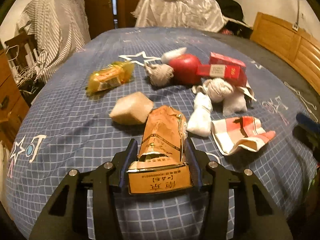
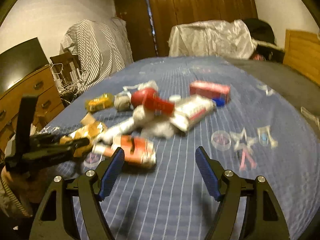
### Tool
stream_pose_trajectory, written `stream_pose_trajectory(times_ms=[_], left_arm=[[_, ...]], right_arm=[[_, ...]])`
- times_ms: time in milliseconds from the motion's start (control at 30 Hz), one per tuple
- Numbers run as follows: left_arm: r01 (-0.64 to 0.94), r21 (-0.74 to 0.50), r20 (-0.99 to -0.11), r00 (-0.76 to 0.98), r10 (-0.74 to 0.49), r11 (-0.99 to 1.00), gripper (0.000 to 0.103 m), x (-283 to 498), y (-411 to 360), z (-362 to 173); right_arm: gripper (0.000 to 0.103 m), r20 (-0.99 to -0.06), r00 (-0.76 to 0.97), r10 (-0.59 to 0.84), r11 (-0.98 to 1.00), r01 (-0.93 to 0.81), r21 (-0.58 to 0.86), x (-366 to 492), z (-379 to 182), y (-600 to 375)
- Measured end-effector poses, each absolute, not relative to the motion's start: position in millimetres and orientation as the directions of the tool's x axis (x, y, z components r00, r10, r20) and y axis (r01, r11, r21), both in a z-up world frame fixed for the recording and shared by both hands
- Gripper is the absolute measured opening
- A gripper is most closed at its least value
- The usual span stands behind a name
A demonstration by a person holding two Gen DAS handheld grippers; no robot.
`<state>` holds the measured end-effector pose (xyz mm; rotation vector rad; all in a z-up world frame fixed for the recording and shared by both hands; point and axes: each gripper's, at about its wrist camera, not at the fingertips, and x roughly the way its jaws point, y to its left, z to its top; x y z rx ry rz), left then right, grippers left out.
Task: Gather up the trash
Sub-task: 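Grasp the orange-brown paper bag with the left gripper while the right gripper grasps the red cigarette box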
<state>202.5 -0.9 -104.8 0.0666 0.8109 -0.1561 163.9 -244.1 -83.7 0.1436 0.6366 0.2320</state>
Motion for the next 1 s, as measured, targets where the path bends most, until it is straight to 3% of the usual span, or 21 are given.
stream_pose_trajectory(times_ms=[133, 333, 467, 533, 600, 767, 1000], left_arm=[[0.112, -0.02, -0.704, 0.704, -0.094, 0.993, 0.046, 193, 12, -94], [0.081, -0.043, -0.695, 0.713, -0.088, 0.996, 0.046, 181, 31, -82], [0.076, -0.056, -0.696, 0.712, -0.093, 0.996, 0.046, 180, 38, -80], [0.076, -0.057, -0.696, 0.712, -0.094, 0.995, 0.046, 181, 38, -80], [0.076, -0.058, -0.696, 0.712, -0.095, 0.995, 0.046, 180, 39, -80], [0.066, -0.081, -0.684, 0.722, -0.104, 0.994, 0.046, 177, 49, -78], [0.052, -0.1, -0.673, 0.732, -0.106, 0.994, 0.046, 158, 76, -80]], right_arm=[[0.074, -0.564, 0.794, 0.226, 0.972, -0.225, 0.073, 204, -73, -231], [0.073, -0.665, 0.737, 0.12, 0.899, -0.365, -0.243, 270, -89, -198], [0.063, -0.651, 0.755, 0.077, 0.833, -0.408, -0.374, 286, -97, -185], [0.053, -0.647, 0.757, 0.095, 0.81, -0.436, -0.391, 293, -98, -181], [0.031, -0.652, 0.752, 0.1, 0.787, -0.46, -0.41, 297, -102, -176], [0.026, -0.613, 0.785, 0.087, 0.833, -0.394, -0.387, 287, -94, -188], [0.025, -0.469, 0.879, 0.09, 0.928, -0.245, -0.281, 214, -37, -217]])
